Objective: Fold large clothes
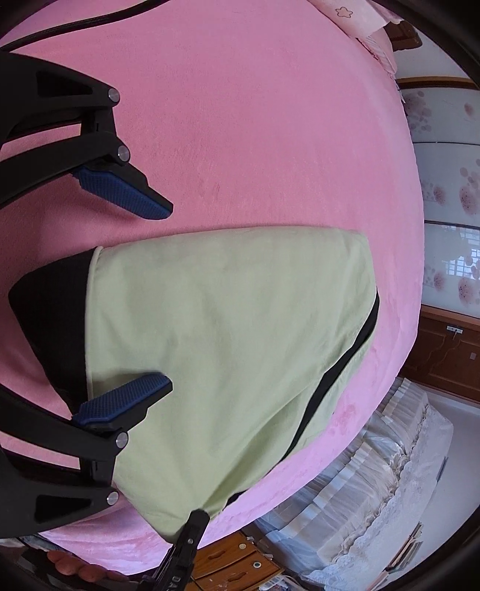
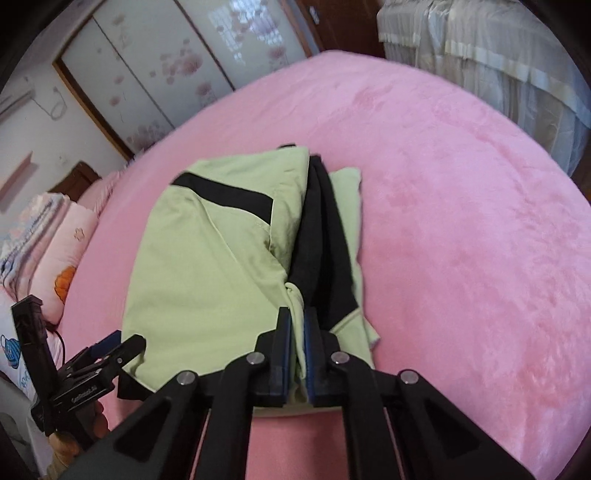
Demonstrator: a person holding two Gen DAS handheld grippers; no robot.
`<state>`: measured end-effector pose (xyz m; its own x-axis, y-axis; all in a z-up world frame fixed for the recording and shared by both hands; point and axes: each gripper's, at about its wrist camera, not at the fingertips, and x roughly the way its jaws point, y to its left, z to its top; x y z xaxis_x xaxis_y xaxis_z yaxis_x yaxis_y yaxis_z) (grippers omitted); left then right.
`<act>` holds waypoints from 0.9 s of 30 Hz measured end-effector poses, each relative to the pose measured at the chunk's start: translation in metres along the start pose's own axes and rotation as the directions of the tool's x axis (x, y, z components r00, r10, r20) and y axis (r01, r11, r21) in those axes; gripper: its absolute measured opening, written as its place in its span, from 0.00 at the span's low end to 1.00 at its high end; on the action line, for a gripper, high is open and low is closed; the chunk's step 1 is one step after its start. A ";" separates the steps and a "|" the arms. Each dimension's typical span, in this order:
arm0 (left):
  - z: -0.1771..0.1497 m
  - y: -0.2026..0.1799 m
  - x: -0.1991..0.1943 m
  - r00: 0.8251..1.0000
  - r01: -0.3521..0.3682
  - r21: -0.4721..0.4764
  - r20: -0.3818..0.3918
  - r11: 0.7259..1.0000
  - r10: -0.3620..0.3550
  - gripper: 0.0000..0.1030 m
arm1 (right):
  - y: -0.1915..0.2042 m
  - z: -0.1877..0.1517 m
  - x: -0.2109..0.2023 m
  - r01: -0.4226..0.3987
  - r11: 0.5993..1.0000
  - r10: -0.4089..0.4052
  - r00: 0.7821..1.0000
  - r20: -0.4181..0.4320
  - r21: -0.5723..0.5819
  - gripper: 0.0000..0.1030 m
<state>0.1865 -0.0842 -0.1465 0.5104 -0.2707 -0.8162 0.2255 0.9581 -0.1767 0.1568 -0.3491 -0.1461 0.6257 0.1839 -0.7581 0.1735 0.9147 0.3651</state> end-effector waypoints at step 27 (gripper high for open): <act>-0.017 -0.010 0.026 0.997 0.046 0.014 -0.069 0.999 -0.045 0.84 | -0.001 0.011 0.011 0.021 0.998 -0.026 0.997 -0.069 -0.063 0.56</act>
<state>0.1835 -0.0988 -0.1755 0.4413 -0.3062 -0.8435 0.2602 0.9433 -0.2062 0.1717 -0.3517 -0.1491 0.5669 0.1849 -0.8028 0.1385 0.9392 0.3141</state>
